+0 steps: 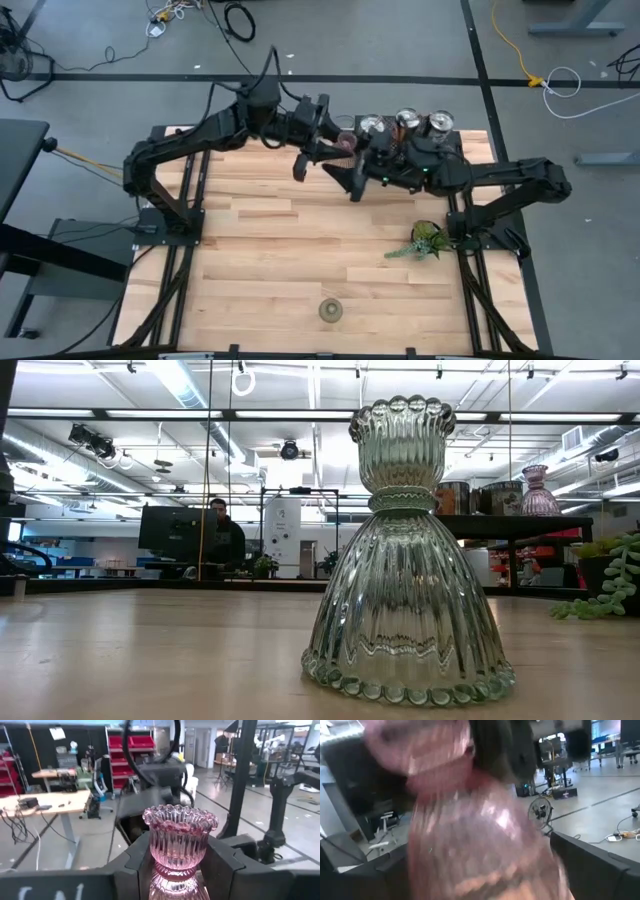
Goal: Pick & Place candle stick holders
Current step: Put the pink candle holder on the shelf aligned with the pink candle holder
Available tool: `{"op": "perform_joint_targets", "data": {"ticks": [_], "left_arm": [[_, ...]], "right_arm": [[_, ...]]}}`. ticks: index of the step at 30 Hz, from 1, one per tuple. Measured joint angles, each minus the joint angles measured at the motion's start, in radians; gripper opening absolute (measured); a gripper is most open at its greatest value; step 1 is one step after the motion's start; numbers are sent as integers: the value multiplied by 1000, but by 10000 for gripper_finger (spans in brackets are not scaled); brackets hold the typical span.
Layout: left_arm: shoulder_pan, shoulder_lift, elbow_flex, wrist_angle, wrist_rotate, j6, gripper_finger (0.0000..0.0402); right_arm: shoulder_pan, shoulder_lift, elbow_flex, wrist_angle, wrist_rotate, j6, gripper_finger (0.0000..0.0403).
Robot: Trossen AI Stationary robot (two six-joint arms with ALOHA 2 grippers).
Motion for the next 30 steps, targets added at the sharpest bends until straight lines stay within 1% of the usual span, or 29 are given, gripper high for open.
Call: {"op": "perform_joint_targets", "data": {"ticks": [3,7,9,12,13,24,29,30], "left_arm": [[3,5,-1,9,3,-7,132],[2,10,1,5,4,-11,132],[1,10,0,7,2,-7,132],[1,10,0,17,3,0,132],[2,8,1,22,3,3,132],[3,9,1,32,-4,-5,132],[3,14,17,24,-13,-4,132],[3,15,21,20,-16,-4,139]], "right_arm": [[2,43,49,3,9,-6,396],[3,70,114,-96,14,-22,387],[3,73,140,-152,16,-21,363],[7,73,166,-195,24,-18,300],[8,73,170,-195,24,-12,293],[14,59,175,-235,11,3,293],[14,43,178,-283,10,6,293],[14,36,178,-293,14,6,293]]}}
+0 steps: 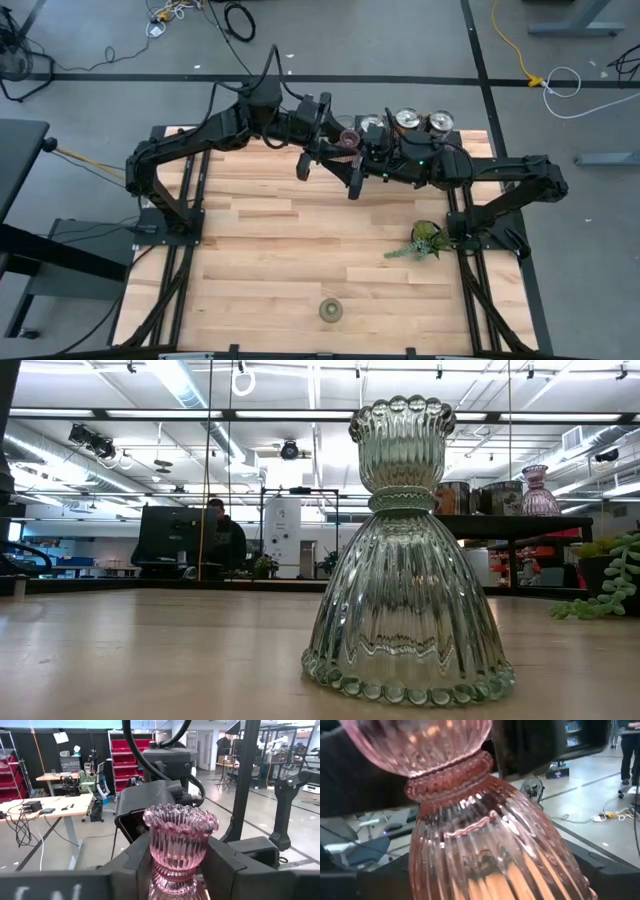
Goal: Pick & Place candle stick holders
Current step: Put the pink candle holder on the shelf aligned with the pink candle holder
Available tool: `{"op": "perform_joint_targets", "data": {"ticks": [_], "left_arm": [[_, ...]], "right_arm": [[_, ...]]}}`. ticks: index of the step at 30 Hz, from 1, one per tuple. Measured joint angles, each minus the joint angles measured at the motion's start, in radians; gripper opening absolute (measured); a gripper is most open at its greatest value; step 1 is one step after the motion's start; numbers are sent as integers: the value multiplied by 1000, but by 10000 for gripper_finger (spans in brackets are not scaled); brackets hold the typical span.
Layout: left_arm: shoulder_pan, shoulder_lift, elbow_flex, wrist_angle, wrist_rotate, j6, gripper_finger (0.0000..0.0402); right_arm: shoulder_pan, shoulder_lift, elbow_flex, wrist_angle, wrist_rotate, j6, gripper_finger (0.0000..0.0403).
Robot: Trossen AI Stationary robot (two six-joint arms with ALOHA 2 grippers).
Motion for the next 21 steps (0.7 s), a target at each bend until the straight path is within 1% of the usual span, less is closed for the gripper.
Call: {"op": "perform_joint_targets", "data": {"ticks": [5,8,10,12,15,18,21], "left_arm": [[4,-18,24,11,-63,-1,214],[19,-52,28,12,-101,-9,235],[28,-71,27,1,-123,-14,239],[40,-93,26,-20,-139,-52,238],[65,-149,26,-71,-138,-86,230],[86,-204,27,-154,-135,-74,222],[96,-240,26,-235,-134,-72,216]], "right_arm": [[5,-42,0,-64,36,-3,293],[16,-71,-3,-140,81,-10,293],[25,-94,-5,-212,120,-7,293],[42,-123,-5,-255,172,6,293],[70,-166,-46,-313,260,62,293],[108,-216,-139,-328,340,148,293],[159,-287,-264,-269,452,251,293]]}}
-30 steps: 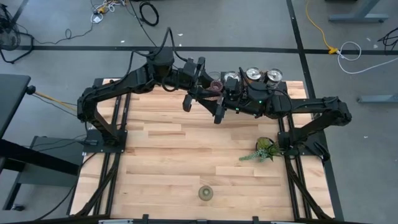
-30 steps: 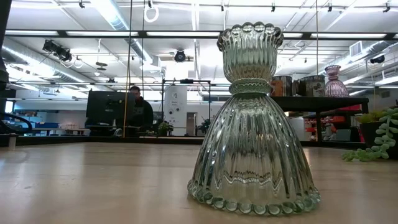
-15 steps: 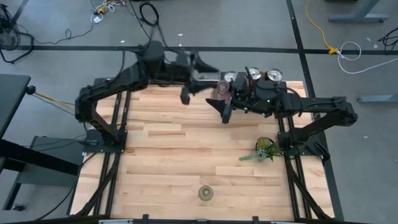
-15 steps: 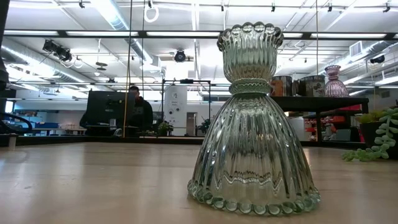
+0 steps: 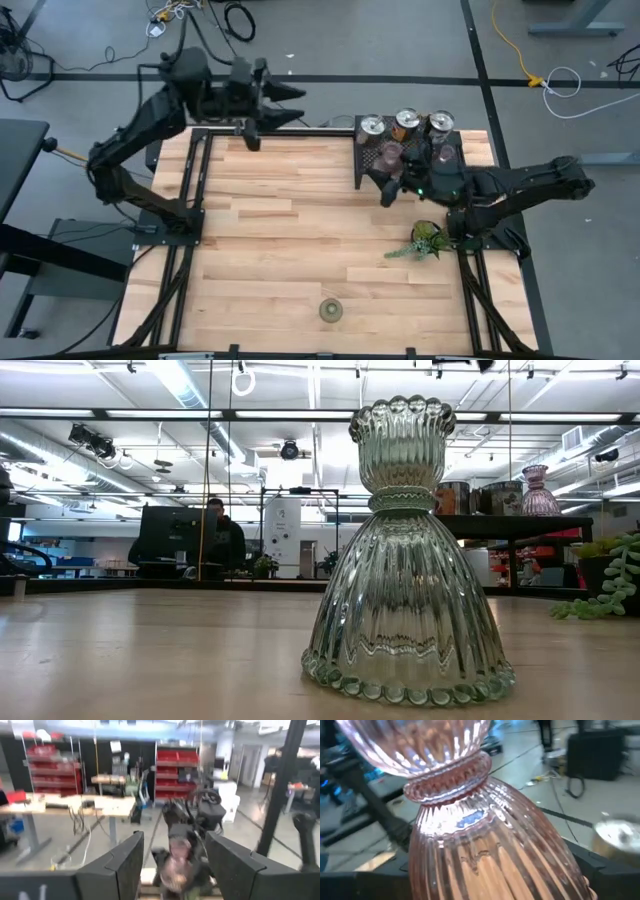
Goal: Pick & Place candle stick holders
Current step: Put the pink candle holder on the shelf aligned with the pink candle holder
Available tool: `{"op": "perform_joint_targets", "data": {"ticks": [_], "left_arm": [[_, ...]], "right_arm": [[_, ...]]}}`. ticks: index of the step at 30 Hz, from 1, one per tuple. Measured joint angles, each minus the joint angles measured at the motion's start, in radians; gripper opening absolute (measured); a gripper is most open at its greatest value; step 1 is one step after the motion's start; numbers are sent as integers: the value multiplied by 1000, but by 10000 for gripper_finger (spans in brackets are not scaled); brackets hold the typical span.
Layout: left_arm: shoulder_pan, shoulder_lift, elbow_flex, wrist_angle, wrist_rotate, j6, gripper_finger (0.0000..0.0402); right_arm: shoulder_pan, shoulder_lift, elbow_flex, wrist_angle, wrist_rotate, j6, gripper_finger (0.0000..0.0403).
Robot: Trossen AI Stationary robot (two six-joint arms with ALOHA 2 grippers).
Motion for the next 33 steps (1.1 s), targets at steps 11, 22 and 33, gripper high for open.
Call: {"op": "perform_joint_targets", "data": {"ticks": [11,22,33], "left_arm": [[4,-69,-1,-237,2,102,211],[4,-60,-2,-286,3,99,211],[4,-60,-2,-308,3,99,211]], "right_arm": [[118,-112,-397,79,409,387,293],[45,-112,-605,86,511,659,293],[-105,-112,-693,120,462,685,293]]}}
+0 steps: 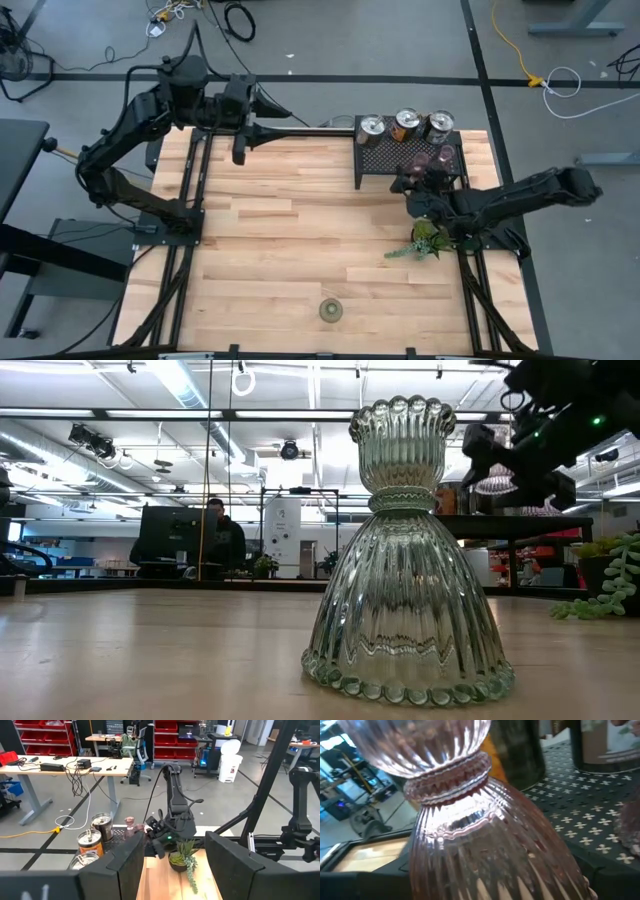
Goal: Pick & Place candle stick holders
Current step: Put the pink candle holder on the shelf aligned with the pink candle holder
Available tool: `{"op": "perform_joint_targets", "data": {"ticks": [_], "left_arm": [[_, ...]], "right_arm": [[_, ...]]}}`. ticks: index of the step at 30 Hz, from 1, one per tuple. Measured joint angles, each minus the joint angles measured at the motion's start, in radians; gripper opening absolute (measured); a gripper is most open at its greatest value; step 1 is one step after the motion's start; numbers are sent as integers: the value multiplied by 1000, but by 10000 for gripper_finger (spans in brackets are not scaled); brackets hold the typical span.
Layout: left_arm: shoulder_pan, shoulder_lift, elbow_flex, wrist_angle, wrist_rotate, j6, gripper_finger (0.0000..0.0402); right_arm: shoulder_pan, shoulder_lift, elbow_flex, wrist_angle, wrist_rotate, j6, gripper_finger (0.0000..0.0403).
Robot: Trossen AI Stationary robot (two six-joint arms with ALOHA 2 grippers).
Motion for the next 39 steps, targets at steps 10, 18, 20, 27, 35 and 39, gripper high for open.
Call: {"op": "perform_joint_targets", "data": {"ticks": [10,18,20,27,35,39], "left_arm": [[0,0,0,1,0,-1,211],[-1,0,0,1,0,-1,211],[-1,0,0,1,0,-1,211],[-1,0,0,2,0,0,211],[-1,0,0,2,0,0,211],[-1,0,0,1,0,1,211]], "right_arm": [[-136,-1,-47,114,-91,-127,293],[-253,9,-50,237,-194,-298,293],[-279,12,-50,247,-217,-325,293],[-324,11,-49,246,-252,-360,293],[-338,13,-50,247,-196,-361,293],[-342,13,-50,248,-199,-360,293]]}}
